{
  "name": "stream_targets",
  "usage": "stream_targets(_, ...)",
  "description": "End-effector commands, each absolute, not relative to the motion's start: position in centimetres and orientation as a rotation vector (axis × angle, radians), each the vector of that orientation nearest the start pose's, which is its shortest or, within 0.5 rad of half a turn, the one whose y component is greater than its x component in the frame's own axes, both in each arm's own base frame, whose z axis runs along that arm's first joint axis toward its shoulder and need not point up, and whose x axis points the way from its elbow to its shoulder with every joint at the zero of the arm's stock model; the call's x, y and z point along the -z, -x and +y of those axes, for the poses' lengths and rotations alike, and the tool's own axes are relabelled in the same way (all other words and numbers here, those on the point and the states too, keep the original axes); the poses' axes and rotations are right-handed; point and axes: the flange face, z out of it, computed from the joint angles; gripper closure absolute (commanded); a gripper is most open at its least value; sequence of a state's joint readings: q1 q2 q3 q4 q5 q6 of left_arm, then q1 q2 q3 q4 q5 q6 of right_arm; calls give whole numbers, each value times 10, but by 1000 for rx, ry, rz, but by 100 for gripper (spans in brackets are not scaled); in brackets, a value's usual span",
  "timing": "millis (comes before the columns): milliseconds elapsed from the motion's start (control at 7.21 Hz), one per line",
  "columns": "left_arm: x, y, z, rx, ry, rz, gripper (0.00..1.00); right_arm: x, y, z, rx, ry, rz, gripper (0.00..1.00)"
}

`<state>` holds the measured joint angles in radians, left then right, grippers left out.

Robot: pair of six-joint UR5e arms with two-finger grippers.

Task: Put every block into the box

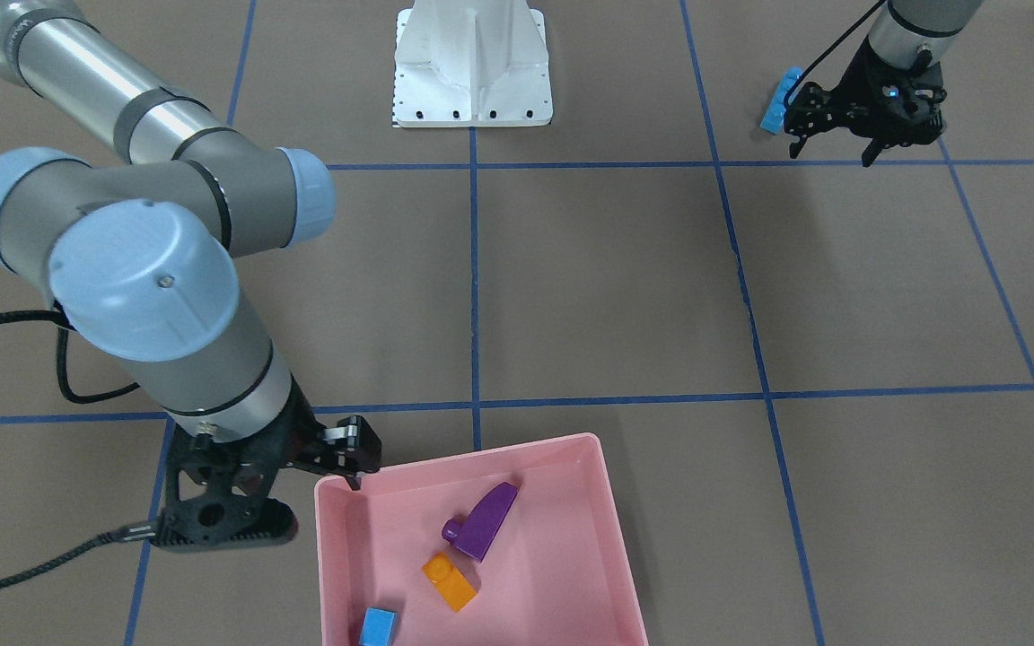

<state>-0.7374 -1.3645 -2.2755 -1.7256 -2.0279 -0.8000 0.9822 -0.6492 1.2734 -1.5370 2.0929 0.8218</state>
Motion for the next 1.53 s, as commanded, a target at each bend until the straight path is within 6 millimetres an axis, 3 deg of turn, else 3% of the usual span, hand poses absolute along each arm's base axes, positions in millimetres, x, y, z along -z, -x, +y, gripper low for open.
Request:
stream_targets(0,-448,-228,-259,-192,-115,802,0,-291,290,-650,0,-103,-772,0)
stream_targets(277,-461,-254,-216,-190,-96,789,0,-354,247,-593,32,-49,-721,0)
stream_targets(555,-475,-262,-181,-198,-86,772,0,-381,220,-551,77,19,-664,0)
stream_targets(832,-497,-281,-155,-215,-95,769,0,-414,204,-527,102,47,-638,0)
stream_targets(1387,-543,-299,-126,-256,-94,773,0,-454,182,-500,166,69,-615,0)
